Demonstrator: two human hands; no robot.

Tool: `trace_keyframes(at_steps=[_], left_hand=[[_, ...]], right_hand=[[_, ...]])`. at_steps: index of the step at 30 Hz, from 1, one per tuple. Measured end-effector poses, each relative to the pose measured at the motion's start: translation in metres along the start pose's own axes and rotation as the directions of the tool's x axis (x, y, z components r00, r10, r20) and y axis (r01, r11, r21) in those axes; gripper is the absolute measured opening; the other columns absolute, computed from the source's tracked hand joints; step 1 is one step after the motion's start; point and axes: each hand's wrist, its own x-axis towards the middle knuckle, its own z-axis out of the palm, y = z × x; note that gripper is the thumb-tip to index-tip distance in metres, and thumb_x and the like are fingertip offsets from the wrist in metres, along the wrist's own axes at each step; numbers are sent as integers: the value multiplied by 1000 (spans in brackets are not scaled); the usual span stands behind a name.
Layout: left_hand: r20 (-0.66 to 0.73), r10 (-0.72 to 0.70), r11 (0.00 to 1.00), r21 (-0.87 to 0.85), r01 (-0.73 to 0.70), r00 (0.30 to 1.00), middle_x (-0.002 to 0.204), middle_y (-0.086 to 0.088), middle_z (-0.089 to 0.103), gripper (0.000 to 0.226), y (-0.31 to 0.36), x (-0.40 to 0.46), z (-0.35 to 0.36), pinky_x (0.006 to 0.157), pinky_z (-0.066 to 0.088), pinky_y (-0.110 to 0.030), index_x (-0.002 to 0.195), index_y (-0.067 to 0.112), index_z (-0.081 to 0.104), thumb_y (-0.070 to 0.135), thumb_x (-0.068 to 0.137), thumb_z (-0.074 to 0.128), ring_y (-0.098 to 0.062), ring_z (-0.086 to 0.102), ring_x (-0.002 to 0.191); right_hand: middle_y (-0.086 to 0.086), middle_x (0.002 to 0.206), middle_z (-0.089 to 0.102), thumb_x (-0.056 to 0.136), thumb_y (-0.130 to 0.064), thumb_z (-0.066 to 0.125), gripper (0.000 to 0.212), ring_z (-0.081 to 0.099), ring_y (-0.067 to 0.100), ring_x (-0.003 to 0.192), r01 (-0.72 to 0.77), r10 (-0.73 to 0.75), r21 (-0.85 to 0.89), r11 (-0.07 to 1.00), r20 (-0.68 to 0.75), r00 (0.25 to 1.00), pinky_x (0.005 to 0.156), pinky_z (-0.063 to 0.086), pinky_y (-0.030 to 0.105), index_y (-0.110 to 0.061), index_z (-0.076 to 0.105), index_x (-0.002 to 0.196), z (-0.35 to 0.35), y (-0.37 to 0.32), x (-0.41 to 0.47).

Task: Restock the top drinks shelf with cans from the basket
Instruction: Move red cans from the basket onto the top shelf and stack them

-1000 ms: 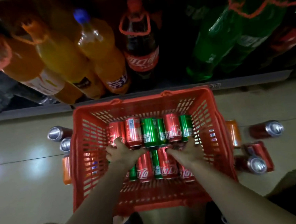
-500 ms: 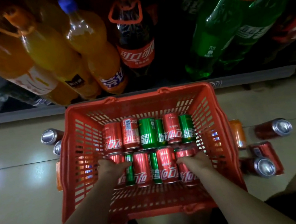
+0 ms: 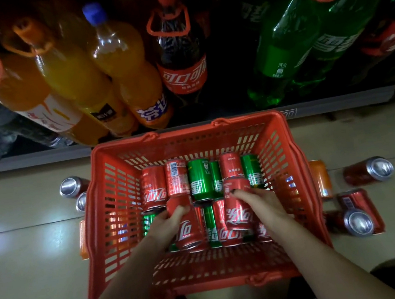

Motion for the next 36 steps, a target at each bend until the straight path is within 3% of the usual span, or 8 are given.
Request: trace_keyframes(at_steps=[3,8,13,18,22,25,31,36], left_hand=[[64,27,999,-37,-24,998,106,-10,76,25,0,-1,9,57,55,-22,118,15,66,30,99,68,-20,74,83],[103,107,994,-43,-103,989,108,-4,75,24,0,-2,20,67,52,-26,119,26,63,32,98,70,-18,73,90],[78,146,989,2,-146,986,124,-9,71,63,-7,10,30,91,62,-41,124,39,63,61,69,83,-26,76,100],[134,174,984,14,-177,976,111,2,71,46,-6,5,32,61,55,-16,134,35,56,50,93,72,-12,74,86],[165,194,981,-53,-188,967,101,2,78,40,-5,2,34,58,56,-17,134,33,57,41,97,70,-8,78,75],[187,178,983,-83,-165,966,101,2,79,32,-3,0,32,59,57,-21,125,45,53,45,97,68,-9,79,76],[213,154,982,-144,-125,965,94,-1,78,26,-2,-2,35,52,58,-23,120,37,53,37,99,67,-13,79,69],[243,140,986,-126,-112,960,104,-3,81,49,-10,1,31,80,62,-39,128,42,53,55,85,73,-24,80,92]], right_hand=[[-1,91,80,75,-32,85,33,77,20,87,22,-20,-16,1000,90,996,86,59,37,-19,76,104,13,4,5],[-2,104,75,78,-34,84,43,74,17,90,57,-61,44,997,103,993,77,55,32,-25,62,114,26,10,5],[1,110,70,77,-39,84,65,71,20,92,-13,12,11,1000,115,993,78,56,35,-25,43,126,32,13,5],[4,109,76,64,-47,88,79,76,24,93,-70,52,79,994,205,977,86,60,44,-24,52,130,25,18,6],[10,111,77,76,-40,81,57,74,29,104,-172,84,209,963,371,925,104,52,51,-18,66,126,23,22,5],[14,112,76,87,-32,73,42,73,31,105,-234,102,295,926,401,910,98,56,48,-13,68,124,23,22,0],[14,111,77,88,-31,71,39,75,28,97,-277,118,328,903,432,894,87,58,43,-11,70,121,23,17,-4],[16,110,76,89,-27,69,37,75,28,92,-291,113,348,891,450,886,86,58,42,-9,69,122,23,21,-2]])
